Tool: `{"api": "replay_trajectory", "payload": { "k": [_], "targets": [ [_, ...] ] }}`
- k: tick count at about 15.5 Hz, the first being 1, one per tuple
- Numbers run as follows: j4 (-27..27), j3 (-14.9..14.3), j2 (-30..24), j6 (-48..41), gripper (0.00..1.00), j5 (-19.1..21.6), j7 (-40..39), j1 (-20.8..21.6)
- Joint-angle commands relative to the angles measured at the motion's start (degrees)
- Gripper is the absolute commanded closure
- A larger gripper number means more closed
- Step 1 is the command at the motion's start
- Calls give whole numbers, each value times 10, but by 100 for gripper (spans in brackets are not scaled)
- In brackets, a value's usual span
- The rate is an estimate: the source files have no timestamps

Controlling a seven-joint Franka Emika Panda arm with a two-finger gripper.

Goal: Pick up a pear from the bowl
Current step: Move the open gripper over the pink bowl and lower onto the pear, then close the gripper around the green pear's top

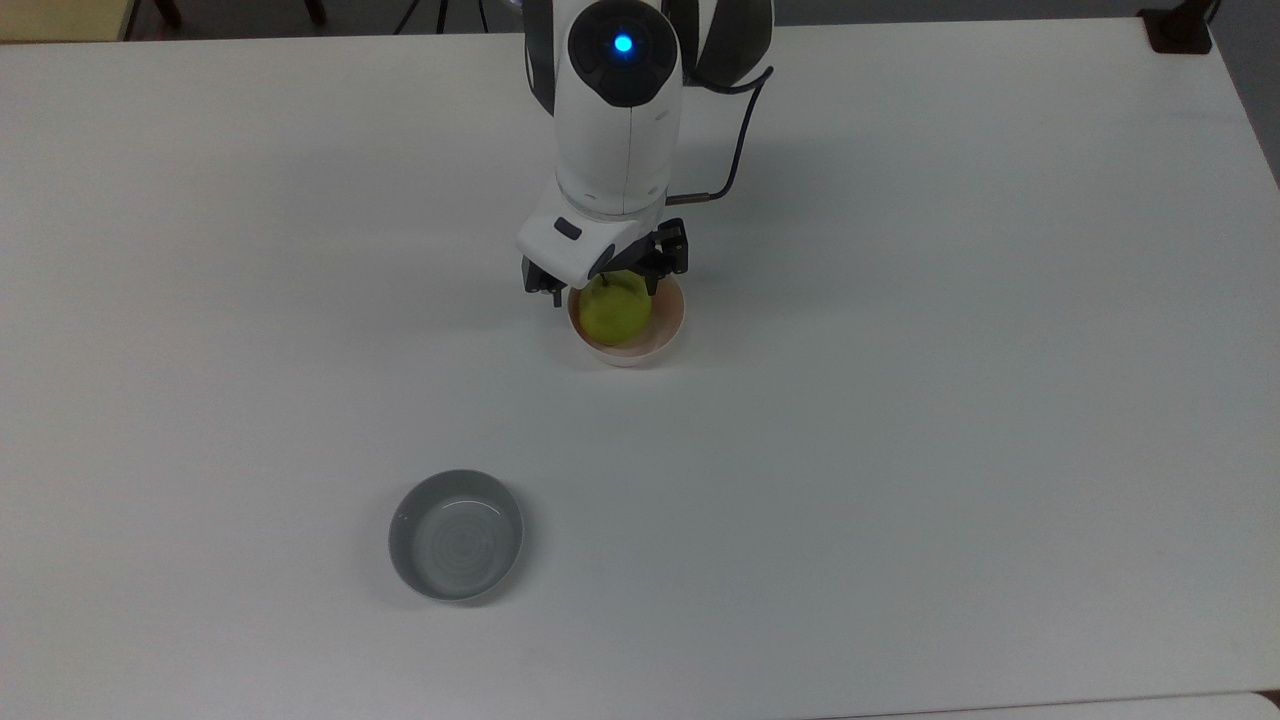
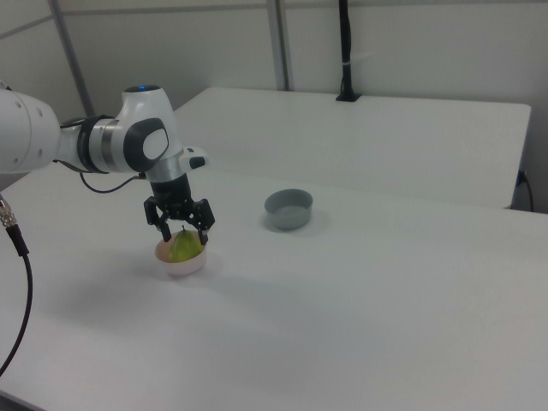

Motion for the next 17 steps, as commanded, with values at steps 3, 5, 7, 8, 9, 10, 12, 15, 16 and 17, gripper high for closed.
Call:
{"api": "replay_trajectory", "payload": {
  "k": [3, 5, 7, 8, 9, 10, 12, 15, 16, 17],
  "targets": [
    [-19, -4, -6, 16, 20, -7, 3, 10],
    [-23, -4, -5, 16, 41, -7, 3, 13],
    [-26, -4, -5, 16, 61, -8, 3, 20],
    [-25, -4, -5, 16, 61, -8, 3, 20],
    [-25, -4, -6, 16, 62, -8, 4, 19],
    [-24, -4, -6, 16, 62, -7, 5, 19],
    [-21, -4, -9, 11, 62, -7, 8, 20],
    [-18, -3, -14, 8, 62, -4, 9, 19],
    [-17, -4, -15, 8, 62, -3, 10, 19],
    [-17, -4, -19, 8, 62, -2, 10, 19]
  ]
}}
